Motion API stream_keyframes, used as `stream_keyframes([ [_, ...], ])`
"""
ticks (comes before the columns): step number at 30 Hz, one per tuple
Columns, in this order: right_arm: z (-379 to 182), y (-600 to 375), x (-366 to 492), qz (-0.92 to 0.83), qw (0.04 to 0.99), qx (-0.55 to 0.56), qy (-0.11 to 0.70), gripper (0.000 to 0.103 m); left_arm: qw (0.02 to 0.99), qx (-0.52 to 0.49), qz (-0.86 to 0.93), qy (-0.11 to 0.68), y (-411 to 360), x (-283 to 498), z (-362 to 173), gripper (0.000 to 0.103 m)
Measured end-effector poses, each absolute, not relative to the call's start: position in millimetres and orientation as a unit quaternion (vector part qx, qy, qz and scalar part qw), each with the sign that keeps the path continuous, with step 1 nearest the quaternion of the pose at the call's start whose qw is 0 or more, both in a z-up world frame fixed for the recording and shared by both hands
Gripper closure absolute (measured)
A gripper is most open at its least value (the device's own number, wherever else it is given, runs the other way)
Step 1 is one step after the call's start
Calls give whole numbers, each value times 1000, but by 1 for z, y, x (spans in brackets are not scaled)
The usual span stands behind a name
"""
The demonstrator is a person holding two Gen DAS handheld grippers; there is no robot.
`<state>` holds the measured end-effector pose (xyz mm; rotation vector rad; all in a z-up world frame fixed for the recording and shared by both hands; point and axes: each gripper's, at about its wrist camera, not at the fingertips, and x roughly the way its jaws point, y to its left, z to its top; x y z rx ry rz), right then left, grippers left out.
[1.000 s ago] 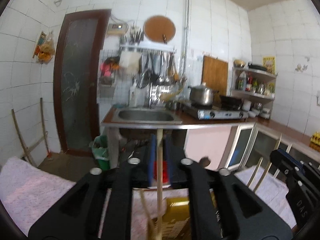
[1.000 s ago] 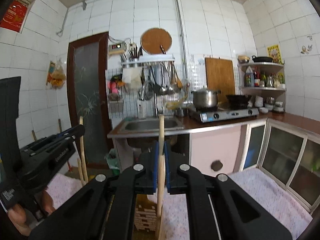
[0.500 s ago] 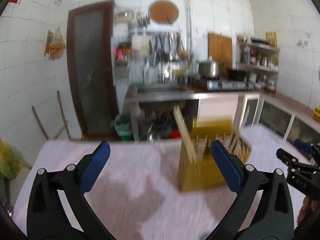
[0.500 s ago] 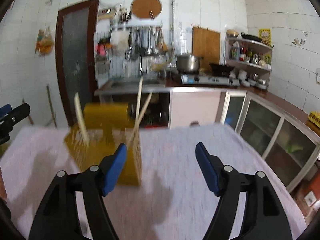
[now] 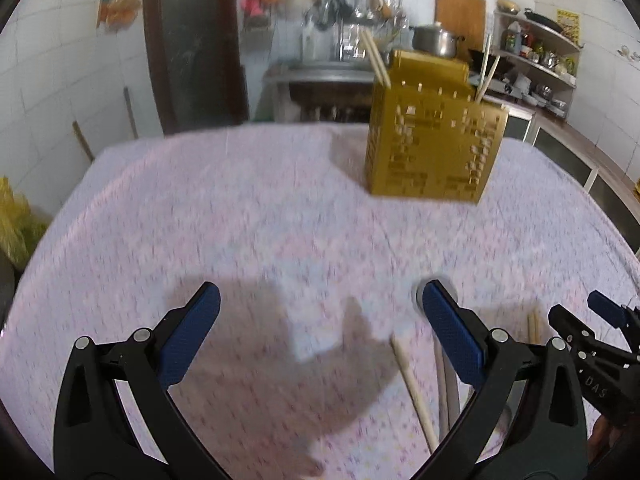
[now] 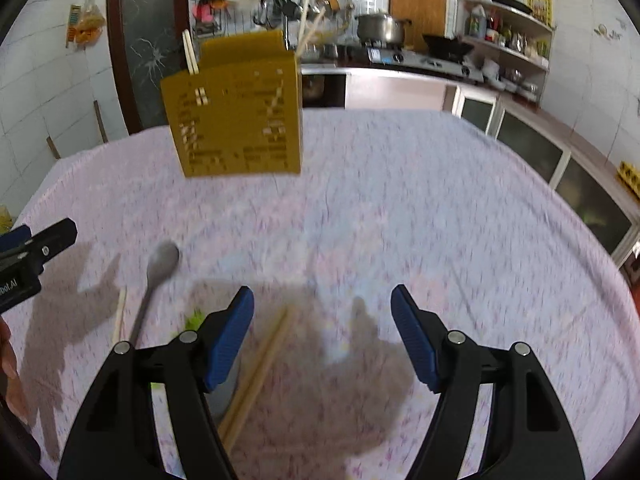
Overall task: Organize utensils
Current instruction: 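Move the left tool back and grasp a chopstick while the right tool grasps another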
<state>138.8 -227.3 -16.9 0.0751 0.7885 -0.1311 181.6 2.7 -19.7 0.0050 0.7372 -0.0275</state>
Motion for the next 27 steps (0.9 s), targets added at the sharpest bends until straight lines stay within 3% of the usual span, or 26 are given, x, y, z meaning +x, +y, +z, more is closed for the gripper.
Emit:
stream_keyframes([
  [18,-44,-223,145,-100,896,72,427,34,895,1,-12,446,-12,194,-76,5],
  [21,-44,-217,146,-108,895,62,429,40,893,15,-13,449,-16,194,-78,5],
  [27,-42,-209,150,-98,897,58,427,62,893,19,-17,450,-19,192,-78,5],
])
